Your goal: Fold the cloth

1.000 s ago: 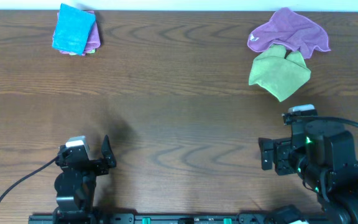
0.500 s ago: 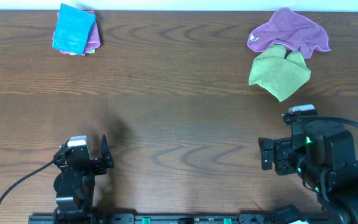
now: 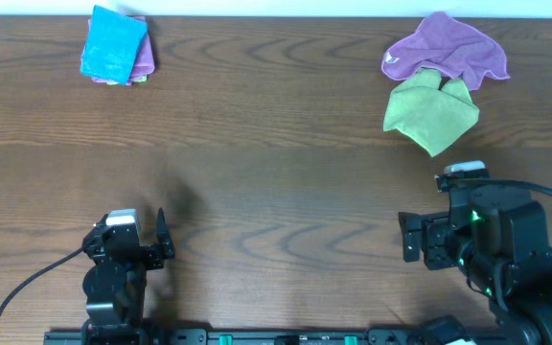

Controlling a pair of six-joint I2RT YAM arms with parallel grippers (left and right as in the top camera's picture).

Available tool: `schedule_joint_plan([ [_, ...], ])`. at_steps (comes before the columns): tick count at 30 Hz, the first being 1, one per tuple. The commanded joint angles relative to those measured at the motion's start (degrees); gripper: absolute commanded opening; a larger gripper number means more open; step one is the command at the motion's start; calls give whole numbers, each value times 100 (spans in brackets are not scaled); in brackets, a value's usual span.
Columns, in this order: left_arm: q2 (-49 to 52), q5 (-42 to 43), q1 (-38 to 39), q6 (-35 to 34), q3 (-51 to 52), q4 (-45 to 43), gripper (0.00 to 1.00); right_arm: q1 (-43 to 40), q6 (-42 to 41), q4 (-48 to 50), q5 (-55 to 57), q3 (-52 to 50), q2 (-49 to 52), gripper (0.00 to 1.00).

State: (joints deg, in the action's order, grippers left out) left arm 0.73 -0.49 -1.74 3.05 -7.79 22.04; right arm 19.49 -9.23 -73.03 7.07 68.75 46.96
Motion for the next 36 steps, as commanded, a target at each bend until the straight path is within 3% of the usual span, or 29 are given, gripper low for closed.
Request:
schedule_joint_plan([
  [1, -52, -138, -22, 66, 131, -20, 96, 46, -101, -2, 0, 2, -17, 99],
  [8, -52, -138, -22, 66, 131, -20, 95, 46, -94, -2, 0, 2, -17, 99],
  [11, -52, -138, -22, 66, 131, -20, 96, 0, 737, 195, 516, -9, -63, 99],
  [15, -52, -138, -22, 66, 131, -20, 96, -839, 2129, 1047, -175, -492, -518, 99],
  [17, -52, -138, -22, 66, 131, -20, 96, -1056, 2413, 1475, -330, -916, -890, 99],
  [23, -52, -138, -22, 66, 131, -20, 95, -1143, 2518, 2170, -323, -2299, -2087, 99],
  [31, -52, -138, -22, 66, 131, -20, 95, -1117, 2514, 2234, -573, -4083, -3773, 99],
  [36, -52, -138, -22, 66, 131, -20, 96, -1117, 2514, 2227, -603, -4675, -4511, 99],
])
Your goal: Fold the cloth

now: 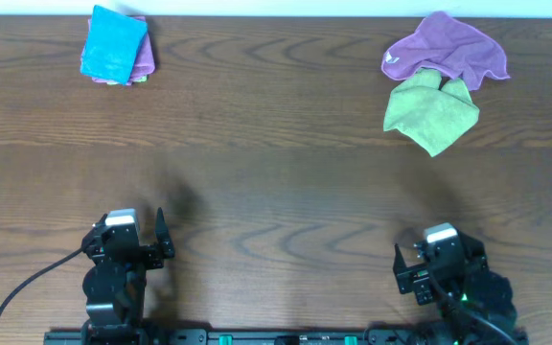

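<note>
A crumpled green cloth (431, 113) lies at the far right of the table, its upper edge tucked under a rumpled purple cloth (448, 53). Both arms sit far from them at the near edge. My left gripper (163, 238) rests at the front left, its fingers apart and holding nothing. At the front right, my right gripper (402, 272) is also open and empty, with its arm folded low behind it.
A folded blue cloth (113, 43) lies on top of a folded pink one at the far left corner. The brown wooden table (276, 182) stretches between the arms and the cloths. A black cable runs from the left arm's base.
My right arm has drawn back toward the near edge and now sits lower and more folded. The left arm and all the cloths are where they were.
</note>
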Controlling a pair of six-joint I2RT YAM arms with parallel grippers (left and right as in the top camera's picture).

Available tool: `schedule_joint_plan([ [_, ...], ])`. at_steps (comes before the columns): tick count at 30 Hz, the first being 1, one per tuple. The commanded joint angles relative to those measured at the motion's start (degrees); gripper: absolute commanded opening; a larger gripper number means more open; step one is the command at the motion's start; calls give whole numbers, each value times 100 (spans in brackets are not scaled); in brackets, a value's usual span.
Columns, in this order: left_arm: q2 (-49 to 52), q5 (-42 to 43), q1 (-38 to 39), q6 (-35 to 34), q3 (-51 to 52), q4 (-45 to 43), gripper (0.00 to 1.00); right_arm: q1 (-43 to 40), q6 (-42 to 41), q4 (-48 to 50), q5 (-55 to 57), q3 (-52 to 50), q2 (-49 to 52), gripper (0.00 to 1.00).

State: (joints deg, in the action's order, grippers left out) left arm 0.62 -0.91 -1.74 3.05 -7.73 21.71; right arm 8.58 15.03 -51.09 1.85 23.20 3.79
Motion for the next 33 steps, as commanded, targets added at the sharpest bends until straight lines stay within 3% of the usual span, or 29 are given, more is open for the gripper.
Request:
schedule_joint_plan([
  [1, -42, -96, -22, 66, 125, 13, 95, -26, 87, 33, -81, -188, -278, 99],
  [19, -42, -96, -22, 66, 125, 13, 96, -26, -20, -48, -170, -988, -348, 99],
  [33, -42, -96, -22, 66, 125, 13, 95, -26, -17, 11, -295, -1036, -348, 99],
])
